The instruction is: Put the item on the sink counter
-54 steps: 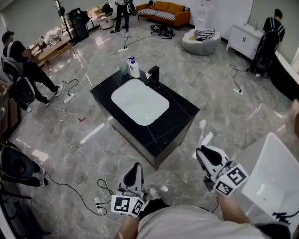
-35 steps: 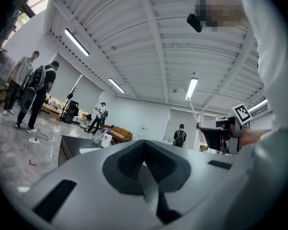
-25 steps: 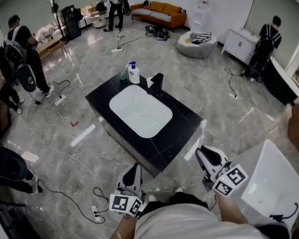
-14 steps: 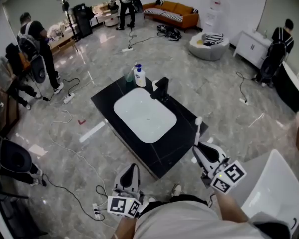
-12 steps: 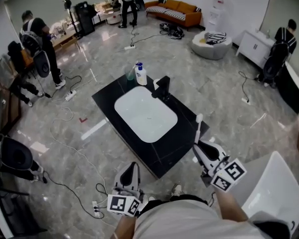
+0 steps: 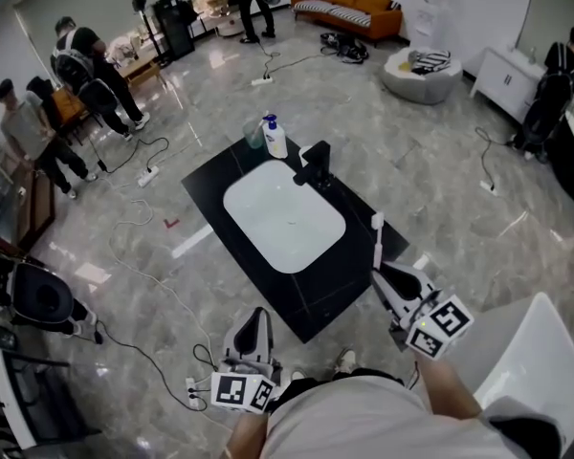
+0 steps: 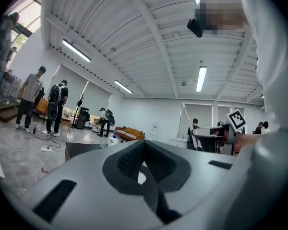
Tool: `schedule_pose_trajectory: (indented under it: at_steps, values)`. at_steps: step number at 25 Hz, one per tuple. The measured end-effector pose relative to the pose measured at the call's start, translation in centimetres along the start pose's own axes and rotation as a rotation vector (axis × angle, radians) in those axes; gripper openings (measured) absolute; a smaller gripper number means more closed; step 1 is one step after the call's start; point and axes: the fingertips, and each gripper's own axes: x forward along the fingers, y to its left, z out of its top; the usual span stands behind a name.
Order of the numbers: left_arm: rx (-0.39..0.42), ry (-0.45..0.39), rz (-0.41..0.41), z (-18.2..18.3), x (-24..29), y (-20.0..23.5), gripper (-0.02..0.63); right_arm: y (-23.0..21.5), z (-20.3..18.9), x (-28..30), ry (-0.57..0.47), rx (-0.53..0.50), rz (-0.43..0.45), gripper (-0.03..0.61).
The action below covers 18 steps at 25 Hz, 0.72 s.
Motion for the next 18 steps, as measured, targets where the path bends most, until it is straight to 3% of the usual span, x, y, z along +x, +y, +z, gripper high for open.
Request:
schedule_pose_trajectory:
  at_steps: [10,18]
  values:
    - [0.006,0.014,-0.016,0.2,0.2,-1.4,0.002,-0.2,-0.8,0.2,0.030,0.023,0.016,0.069]
    - [0.016,-0.003,-0.011,-0.2,0.3,-1.0,0.002,-2.6,-7.4,3.8,0.161,0.033,0.002,0.069]
